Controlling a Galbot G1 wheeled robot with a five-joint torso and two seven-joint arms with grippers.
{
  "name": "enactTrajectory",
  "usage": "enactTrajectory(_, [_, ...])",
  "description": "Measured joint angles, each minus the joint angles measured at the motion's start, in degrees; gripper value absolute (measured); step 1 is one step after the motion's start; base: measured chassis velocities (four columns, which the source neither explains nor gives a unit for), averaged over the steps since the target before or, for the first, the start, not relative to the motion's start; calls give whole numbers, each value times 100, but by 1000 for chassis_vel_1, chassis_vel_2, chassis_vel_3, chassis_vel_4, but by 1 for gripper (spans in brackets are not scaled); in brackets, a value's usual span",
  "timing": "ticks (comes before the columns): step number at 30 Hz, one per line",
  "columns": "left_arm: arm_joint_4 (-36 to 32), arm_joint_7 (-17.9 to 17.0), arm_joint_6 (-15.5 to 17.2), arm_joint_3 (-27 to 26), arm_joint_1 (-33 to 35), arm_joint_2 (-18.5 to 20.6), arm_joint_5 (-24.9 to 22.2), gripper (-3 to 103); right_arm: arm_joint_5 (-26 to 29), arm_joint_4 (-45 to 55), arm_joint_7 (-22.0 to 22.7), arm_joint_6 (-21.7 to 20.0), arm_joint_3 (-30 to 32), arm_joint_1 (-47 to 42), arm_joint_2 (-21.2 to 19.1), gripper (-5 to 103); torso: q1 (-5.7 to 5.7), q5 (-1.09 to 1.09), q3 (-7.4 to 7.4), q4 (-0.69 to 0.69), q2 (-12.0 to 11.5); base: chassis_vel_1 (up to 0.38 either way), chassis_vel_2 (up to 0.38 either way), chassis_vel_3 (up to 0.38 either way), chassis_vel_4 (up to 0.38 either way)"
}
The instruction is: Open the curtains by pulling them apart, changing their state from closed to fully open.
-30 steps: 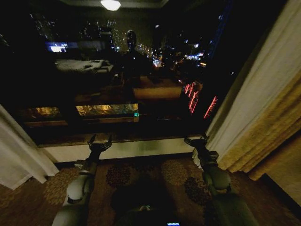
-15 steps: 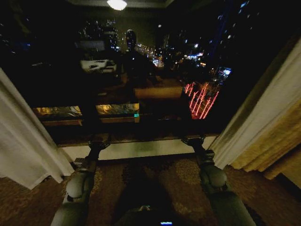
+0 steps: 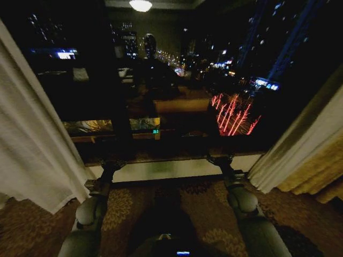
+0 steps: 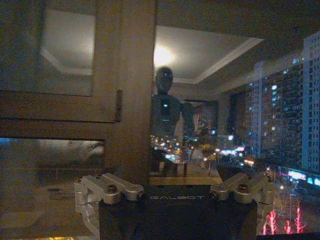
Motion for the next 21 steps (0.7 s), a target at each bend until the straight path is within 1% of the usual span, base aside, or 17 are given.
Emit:
enactTrajectory(2, [0, 0, 0, -5, 1, 1, 0, 100, 0, 5, 0, 0, -8, -4, -1, 100, 1, -3, 0, 0, 0, 209, 198, -190, -224])
enactTrajectory(6, [-7, 0, -1, -7, 2, -2, 0, 100, 0, 4, 1, 0, -15, -5, -3, 100, 1, 0, 0, 0, 0, 205, 219, -212, -230])
enactTrajectory(11, [-11, 0, -3, 2, 19, -19, 1, 100, 0, 11, 2, 0, -16, -15, 15, 100, 1, -3, 0, 0, 0, 210, 208, -237, -234])
enactTrajectory(21, [-73, 0, -9, -4, 55, -26, 11, 100, -12, 94, 2, 1, -27, -57, 51, 100, 1, -1, 0, 0, 0, 240, 223, -234, -220])
